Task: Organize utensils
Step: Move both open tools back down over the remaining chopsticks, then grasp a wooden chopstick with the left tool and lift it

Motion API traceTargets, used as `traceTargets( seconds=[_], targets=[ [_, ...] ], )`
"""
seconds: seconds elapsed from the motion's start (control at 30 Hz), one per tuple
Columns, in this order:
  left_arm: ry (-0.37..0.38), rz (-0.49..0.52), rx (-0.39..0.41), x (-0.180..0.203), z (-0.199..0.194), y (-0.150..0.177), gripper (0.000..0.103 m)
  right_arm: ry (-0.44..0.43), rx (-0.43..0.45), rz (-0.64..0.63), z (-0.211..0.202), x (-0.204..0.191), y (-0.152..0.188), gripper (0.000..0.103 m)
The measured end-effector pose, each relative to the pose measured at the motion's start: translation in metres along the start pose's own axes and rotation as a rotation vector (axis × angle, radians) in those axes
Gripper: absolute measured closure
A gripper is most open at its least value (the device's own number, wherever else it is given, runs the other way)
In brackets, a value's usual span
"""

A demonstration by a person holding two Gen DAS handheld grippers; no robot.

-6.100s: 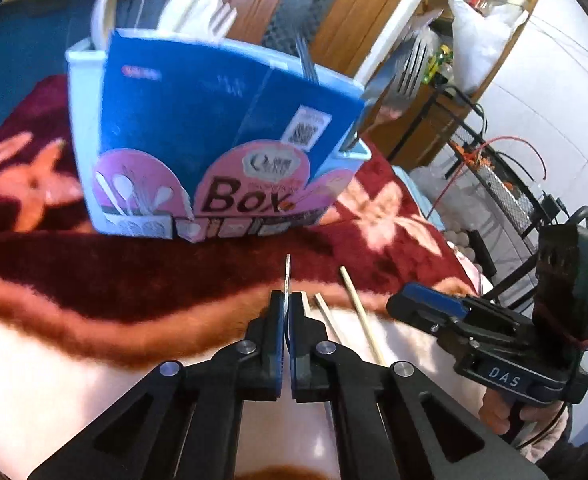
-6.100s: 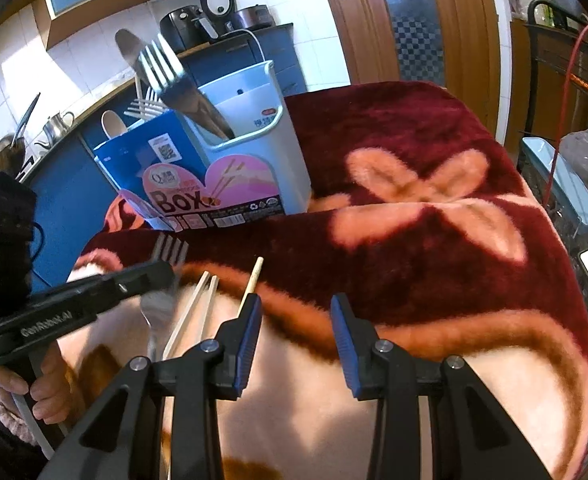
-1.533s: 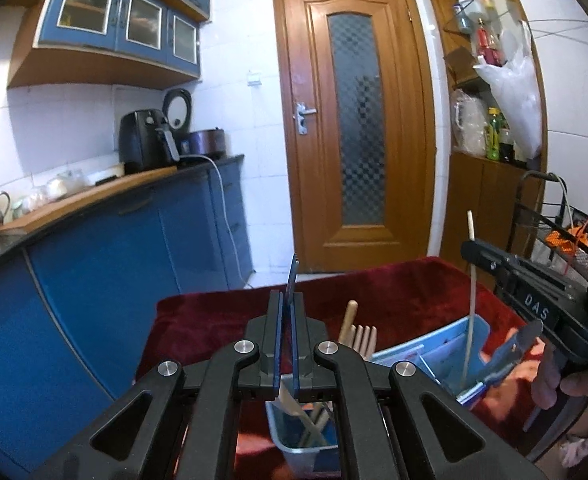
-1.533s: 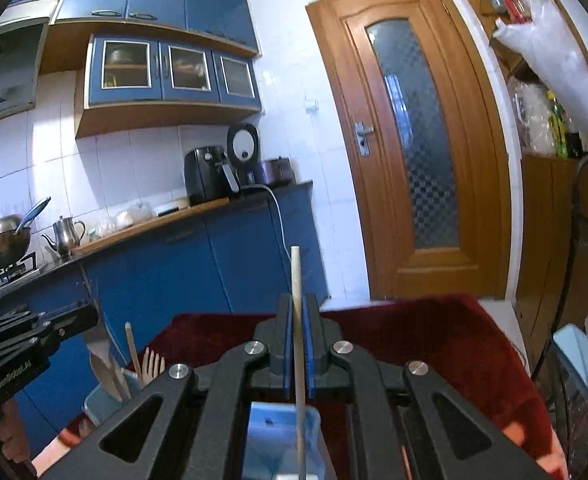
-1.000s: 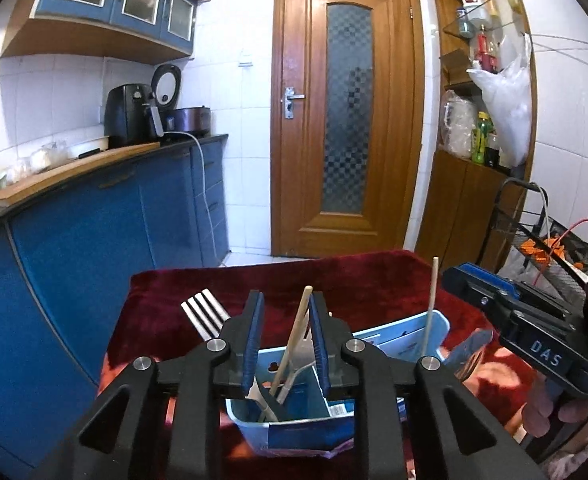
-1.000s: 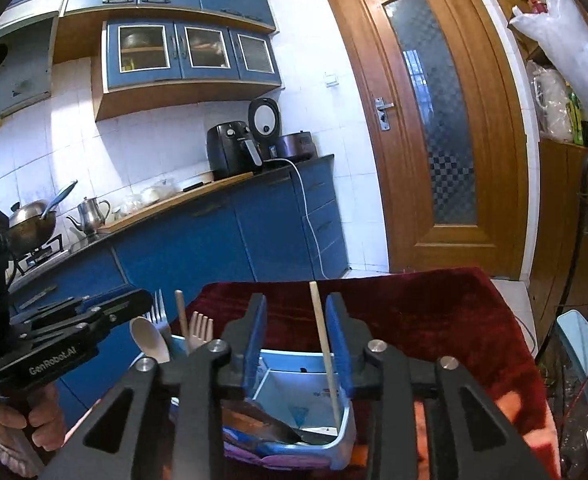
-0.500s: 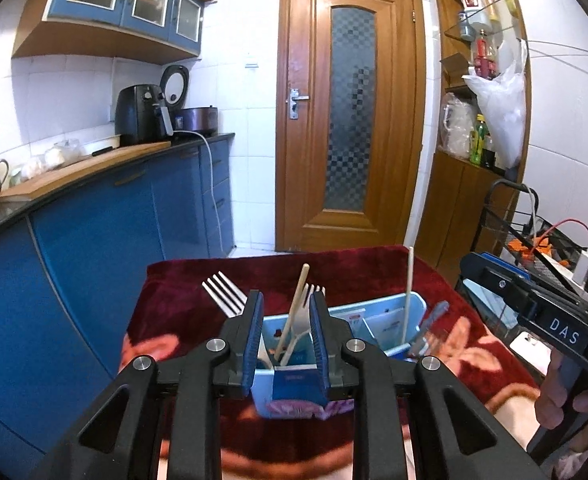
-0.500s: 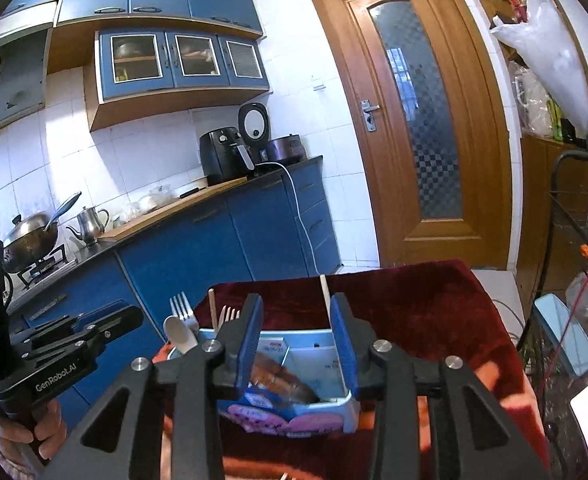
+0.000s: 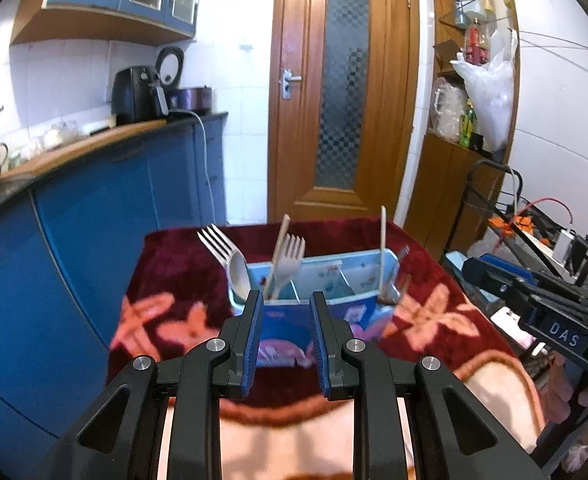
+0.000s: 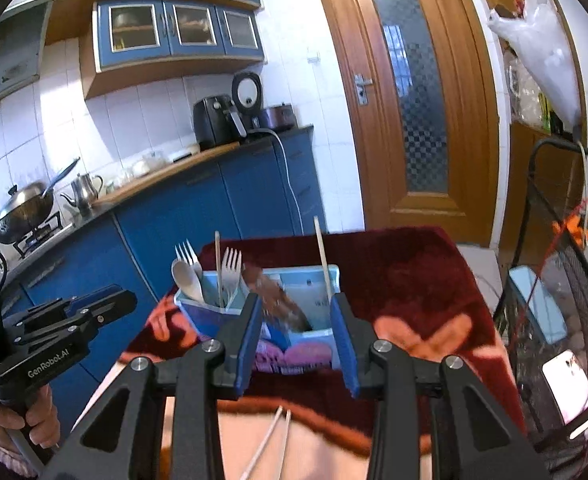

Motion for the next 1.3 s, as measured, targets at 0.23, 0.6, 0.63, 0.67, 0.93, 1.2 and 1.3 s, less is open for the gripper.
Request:
traceTargets(
  seconds=[0.23,0.6,0.63,0.67,0.93,1.2,1.3],
  targets=[
    [0.028,-0.01,-0.065,0.009,0.01,0.027,0.079,0.032,-0.1,-0.01,0.009,0.004,0.033,0.064],
    [0.07,-0.006,-0.248,0.027,0.038,0.076,0.079,0.038,-0.211,0.01,0.015,0.018,0.075,0.064],
    [0.076,-0.005,-0.269,0.029,0.041,0.082,0.079,0.037,-0.222,0.012,0.015,0.02,0.079,0.064],
    [0.078,-0.003,-0.28,0.031,0.043,0.085,0.079,0.035,-0.231,0.013,0.016,0.021,0.082,0.064],
    [0.104,0.037,-0.426,0.053,0.07,0.109,0.079,0.025,-0.297,0.003,0.026,0.034,0.099,0.064],
    [0.133,0.021,-0.532,0.069,0.094,0.124,0.079,-0.002,-0.361,0.008,0.038,0.043,0.117,0.064],
    [0.152,0.031,-0.567,0.075,0.1,0.129,0.079,-0.003,-0.362,0.008,0.037,0.046,0.119,0.064]
  ],
)
Point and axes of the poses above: each gripper's, at about its wrist camera, not at the fingertips, and z roughly the way its jaws point, x to its right, y to its underside, the point moved 9 cm from there along z, roughly the way its jaws point, and after that the axes turned 5 degrees about -x, right-handed, at the moved point
